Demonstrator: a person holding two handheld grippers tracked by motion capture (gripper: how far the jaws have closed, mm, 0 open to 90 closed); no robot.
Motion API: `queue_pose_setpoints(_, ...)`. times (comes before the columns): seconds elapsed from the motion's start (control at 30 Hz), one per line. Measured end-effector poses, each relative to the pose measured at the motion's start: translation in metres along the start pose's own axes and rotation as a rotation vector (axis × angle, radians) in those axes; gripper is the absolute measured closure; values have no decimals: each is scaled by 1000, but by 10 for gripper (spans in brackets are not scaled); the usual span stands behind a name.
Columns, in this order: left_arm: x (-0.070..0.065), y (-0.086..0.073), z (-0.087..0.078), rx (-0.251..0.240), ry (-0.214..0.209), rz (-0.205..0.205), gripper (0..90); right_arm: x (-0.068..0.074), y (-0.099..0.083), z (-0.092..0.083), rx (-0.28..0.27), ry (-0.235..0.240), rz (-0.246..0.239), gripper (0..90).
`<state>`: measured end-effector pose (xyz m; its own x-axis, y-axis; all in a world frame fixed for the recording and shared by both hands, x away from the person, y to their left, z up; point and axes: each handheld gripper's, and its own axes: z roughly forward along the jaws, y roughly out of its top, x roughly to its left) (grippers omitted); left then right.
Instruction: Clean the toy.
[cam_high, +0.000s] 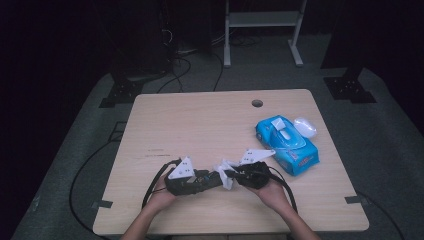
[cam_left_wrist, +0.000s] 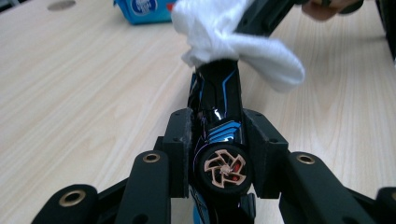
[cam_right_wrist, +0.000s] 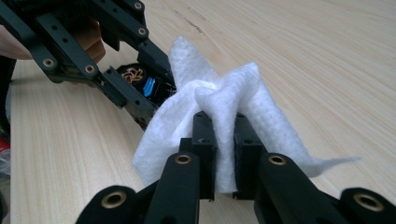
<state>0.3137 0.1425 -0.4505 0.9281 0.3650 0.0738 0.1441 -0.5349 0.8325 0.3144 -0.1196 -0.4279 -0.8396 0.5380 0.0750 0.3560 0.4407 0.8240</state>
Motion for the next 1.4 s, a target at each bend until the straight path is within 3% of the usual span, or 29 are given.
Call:
queue_pose_setpoints(0.13, 1, 1, 1, 11, -5, -4, 632, 4, 1, 3, 2, -13, -16, 816)
queue_pose_setpoints(0.2, 2, 2, 5, 36, -6, -12, 579, 5, 2, 3, 4, -17, -22, 815)
queue_pose_setpoints(0.33, 0, 3, 12, 89, 14, 29, 584, 5, 1, 2, 6, -14, -21, 815)
queue_pose_setpoints(0.47, 1, 3, 11, 91, 15, 28, 590, 0, -1, -4, -3, -46, -28, 815)
queue_pose_setpoints(0.67, 0, 2, 8, 89, 19, 35, 623, -18, -18, -12, 0, -71, 49, 815)
queue_pose_setpoints(0.77, 0, 4, 10, 90, 16, 22, 616, -21, -24, -14, -1, -60, 83, 815)
queue_pose_setpoints(0.97, 2, 7, 14, 92, 12, 19, 610, -18, -20, -12, -25, -32, 65, 814)
queue_pose_setpoints(1.03, 1, 7, 14, 90, 15, 24, 613, -22, -23, -12, -25, -25, 82, 814)
queue_pose_setpoints(1.13, 1, 7, 14, 93, 13, 26, 614, -28, -28, -10, 4, -51, 97, 813)
queue_pose_setpoints(1.27, 2, 8, 14, 96, 6, 11, 610, -26, -25, -14, -29, -21, 111, 813)
queue_pose_setpoints(1.4, 3, 9, 14, 102, 8, 21, 610, -23, -23, -13, -27, -24, 84, 813)
